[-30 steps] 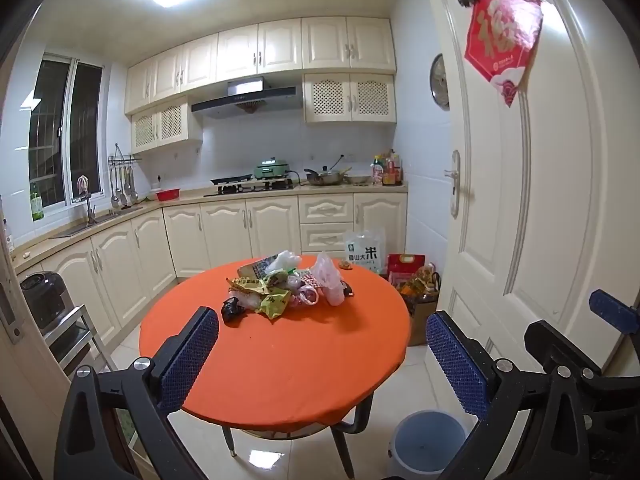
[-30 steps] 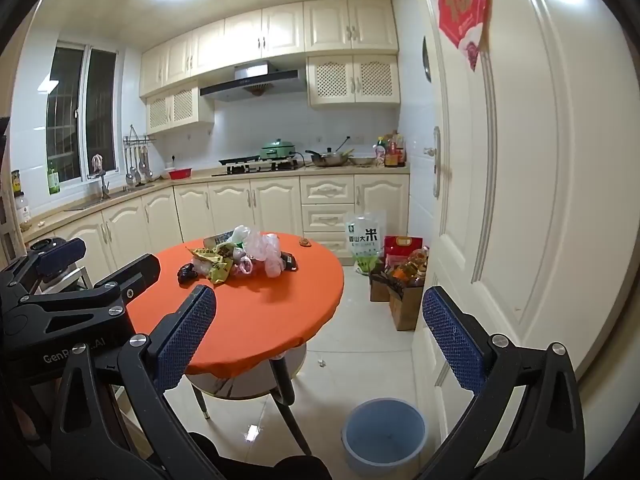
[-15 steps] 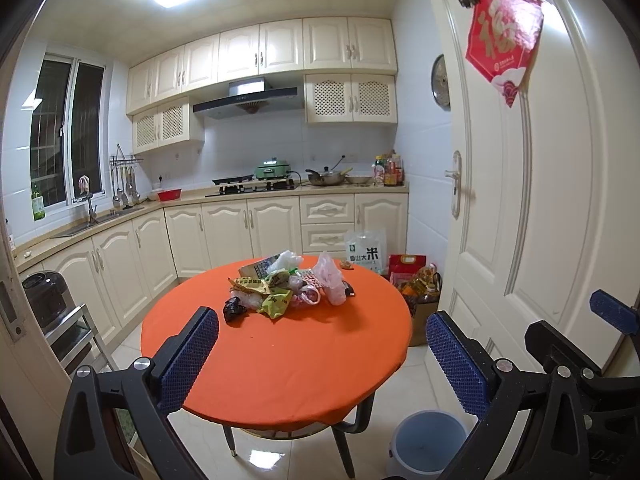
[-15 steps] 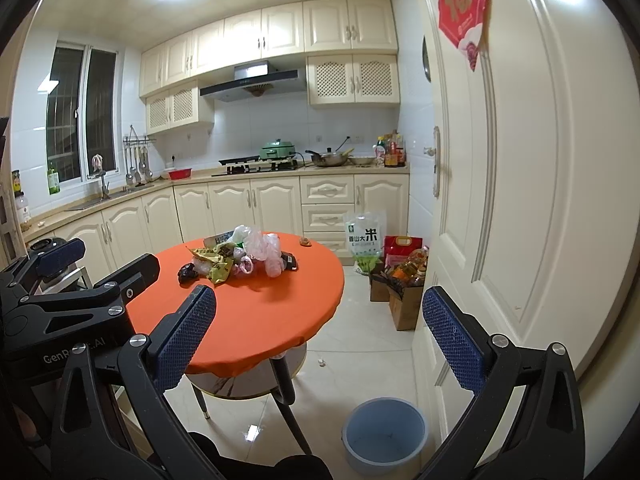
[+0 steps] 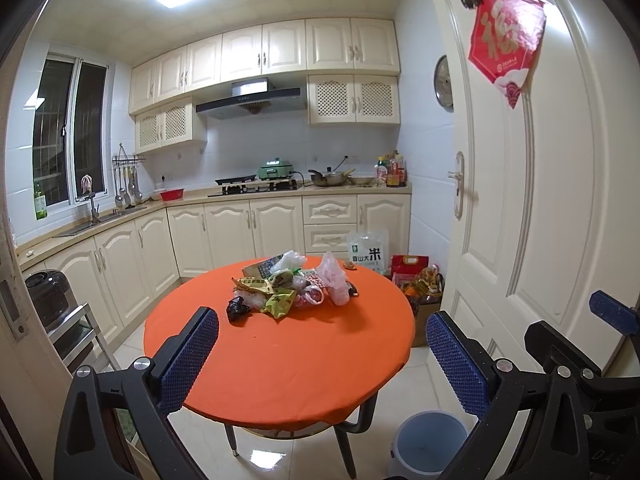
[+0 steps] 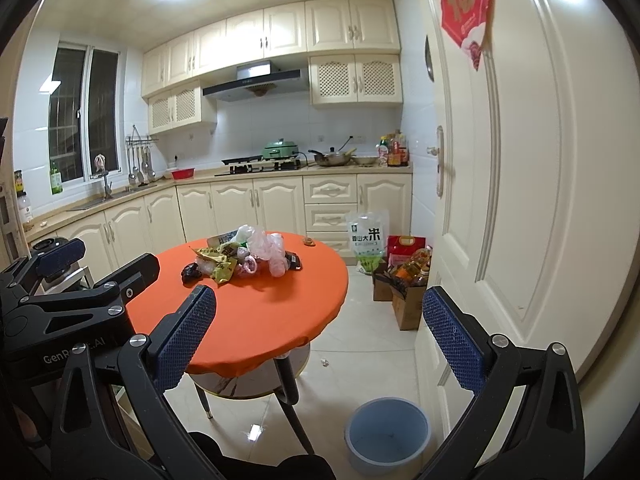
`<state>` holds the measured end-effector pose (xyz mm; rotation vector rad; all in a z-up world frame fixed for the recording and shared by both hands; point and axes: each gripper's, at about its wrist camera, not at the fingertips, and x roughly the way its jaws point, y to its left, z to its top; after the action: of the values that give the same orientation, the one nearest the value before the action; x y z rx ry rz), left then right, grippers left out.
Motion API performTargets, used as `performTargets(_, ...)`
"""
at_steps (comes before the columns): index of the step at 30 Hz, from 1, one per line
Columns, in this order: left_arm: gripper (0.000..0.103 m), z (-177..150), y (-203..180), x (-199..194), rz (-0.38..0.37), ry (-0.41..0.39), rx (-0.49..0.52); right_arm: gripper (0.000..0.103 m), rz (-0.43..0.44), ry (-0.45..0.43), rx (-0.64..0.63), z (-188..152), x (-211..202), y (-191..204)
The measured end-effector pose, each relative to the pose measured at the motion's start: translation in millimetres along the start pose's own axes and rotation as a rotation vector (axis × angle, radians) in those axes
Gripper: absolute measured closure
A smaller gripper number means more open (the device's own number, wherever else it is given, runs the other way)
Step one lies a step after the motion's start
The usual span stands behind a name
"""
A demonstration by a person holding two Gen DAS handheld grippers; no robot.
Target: Collect trash
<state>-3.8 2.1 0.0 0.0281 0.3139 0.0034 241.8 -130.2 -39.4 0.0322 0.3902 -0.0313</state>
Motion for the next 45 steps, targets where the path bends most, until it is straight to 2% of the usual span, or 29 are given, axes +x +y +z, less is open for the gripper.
performTargets(35,0.001,2.5,-0.1,-1.5,0.019,-0.011,0.002,0.0,0.009,0.002,-0.001,0.1,1.0,4.5)
performTargets(45,0.001,12.6,11.9,3.4,0.012,0.004,-0.019,0.0,0.022,0.013,-0.011,11.8,7.2,11.3)
